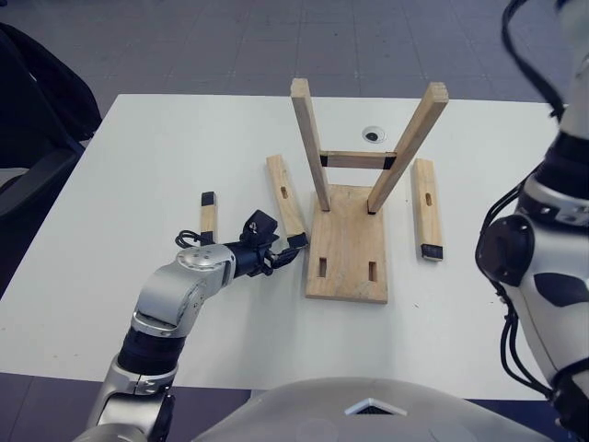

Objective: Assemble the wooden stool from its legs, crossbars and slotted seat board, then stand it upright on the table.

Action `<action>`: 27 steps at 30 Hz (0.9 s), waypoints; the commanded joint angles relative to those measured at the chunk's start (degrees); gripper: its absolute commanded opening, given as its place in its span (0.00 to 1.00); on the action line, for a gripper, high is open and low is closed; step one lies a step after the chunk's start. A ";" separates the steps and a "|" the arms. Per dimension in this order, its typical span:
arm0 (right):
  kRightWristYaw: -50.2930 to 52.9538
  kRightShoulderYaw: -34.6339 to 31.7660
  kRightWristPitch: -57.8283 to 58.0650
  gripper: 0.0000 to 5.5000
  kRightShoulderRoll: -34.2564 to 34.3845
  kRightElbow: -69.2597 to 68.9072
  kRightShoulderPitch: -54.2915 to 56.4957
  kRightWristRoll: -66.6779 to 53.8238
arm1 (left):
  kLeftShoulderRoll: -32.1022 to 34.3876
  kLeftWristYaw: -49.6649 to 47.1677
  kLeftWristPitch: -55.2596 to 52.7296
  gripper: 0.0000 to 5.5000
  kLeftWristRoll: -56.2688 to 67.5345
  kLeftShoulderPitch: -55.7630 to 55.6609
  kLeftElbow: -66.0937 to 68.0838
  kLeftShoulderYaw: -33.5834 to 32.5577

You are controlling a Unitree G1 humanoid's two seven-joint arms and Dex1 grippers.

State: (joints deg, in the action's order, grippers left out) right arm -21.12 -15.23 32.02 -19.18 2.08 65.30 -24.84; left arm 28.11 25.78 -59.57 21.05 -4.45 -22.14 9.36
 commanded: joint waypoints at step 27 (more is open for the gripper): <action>8.46 -4.85 13.83 0.02 0.68 -19.70 -14.84 -14.91 | 0.58 -0.39 5.09 0.56 -1.46 4.38 -1.99 -3.00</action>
State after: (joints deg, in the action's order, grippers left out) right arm -13.97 -19.90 45.85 -18.77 -16.97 51.59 -39.68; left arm 28.11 25.75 -55.80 19.83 -1.17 -22.13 8.11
